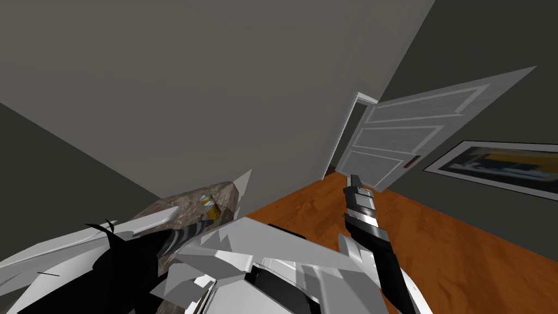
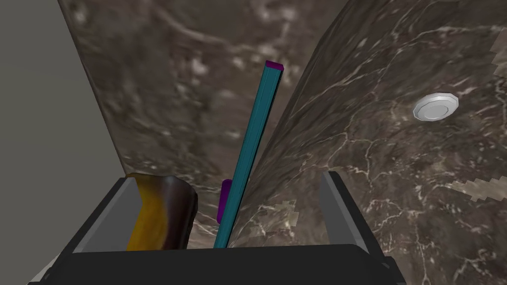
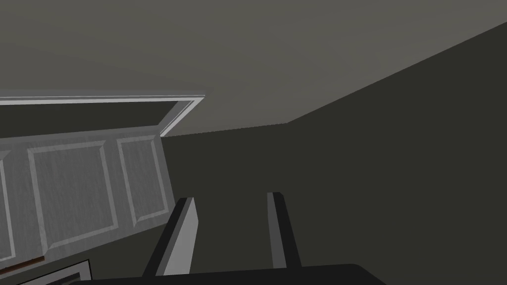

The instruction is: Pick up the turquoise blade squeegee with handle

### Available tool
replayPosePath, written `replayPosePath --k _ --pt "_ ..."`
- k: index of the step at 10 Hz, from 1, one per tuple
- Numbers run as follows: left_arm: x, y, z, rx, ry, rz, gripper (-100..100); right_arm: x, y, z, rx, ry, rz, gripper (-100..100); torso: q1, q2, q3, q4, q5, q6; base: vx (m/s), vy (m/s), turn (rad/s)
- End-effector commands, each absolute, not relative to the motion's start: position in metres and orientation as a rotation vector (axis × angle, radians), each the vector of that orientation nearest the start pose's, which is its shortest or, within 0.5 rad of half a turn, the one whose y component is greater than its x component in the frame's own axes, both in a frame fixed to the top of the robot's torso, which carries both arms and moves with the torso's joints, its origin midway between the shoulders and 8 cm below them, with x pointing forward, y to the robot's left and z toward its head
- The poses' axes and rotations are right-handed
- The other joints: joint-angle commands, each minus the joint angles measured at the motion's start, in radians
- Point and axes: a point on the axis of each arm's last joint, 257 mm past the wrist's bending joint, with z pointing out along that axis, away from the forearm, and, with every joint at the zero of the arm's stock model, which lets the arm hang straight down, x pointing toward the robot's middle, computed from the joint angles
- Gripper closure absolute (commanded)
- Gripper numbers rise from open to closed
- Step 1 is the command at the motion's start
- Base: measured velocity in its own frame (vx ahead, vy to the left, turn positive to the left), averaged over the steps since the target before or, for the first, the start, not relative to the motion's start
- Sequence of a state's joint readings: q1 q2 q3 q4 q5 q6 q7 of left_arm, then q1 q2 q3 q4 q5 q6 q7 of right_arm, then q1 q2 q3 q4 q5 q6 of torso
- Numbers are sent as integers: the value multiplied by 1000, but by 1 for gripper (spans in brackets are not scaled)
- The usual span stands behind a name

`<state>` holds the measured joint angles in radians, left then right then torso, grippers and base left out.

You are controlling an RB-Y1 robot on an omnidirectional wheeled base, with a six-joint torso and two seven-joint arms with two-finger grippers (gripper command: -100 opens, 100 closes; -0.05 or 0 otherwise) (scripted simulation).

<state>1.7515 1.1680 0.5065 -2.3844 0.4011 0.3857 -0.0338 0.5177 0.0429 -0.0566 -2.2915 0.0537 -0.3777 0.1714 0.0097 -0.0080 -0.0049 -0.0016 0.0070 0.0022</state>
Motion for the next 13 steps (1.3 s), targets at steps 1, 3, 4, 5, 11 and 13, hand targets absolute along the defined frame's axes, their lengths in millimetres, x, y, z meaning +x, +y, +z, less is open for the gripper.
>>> replayPosePath --k 1,3,4,5,11,13 --pt "61 490 -286 -1165 2451 55 100 356 -304 0 682 737 1015 0 0 0 0 0 0 0 0 0 0" --pt "61 490 -286 -1163 2452 55 100 356 -304 0 682 737 1015 0 1 -1 -1 0 0 0 0 0 0" --pt "61 490 -286 -1161 2453 55 100 356 -304 0 682 737 1015 0 1 -1 -1 0 1 -1 0 0 0" --pt "61 490 -286 -1160 2453 56 100 356 -304 0 682 737 1015 0 2 -1 -1 0 1 -1 0 0 0" --pt "72 465 -268 -1086 2487 40 100 356 -304 0 682 737 1014 0 4 -3 -1 0 1 -2 22 26 118" --pt "72 467 -270 -1092 2484 43 0 356 -304 0 682 737 1015 0 3 -2 -1 0 2 -1 6 6 4"
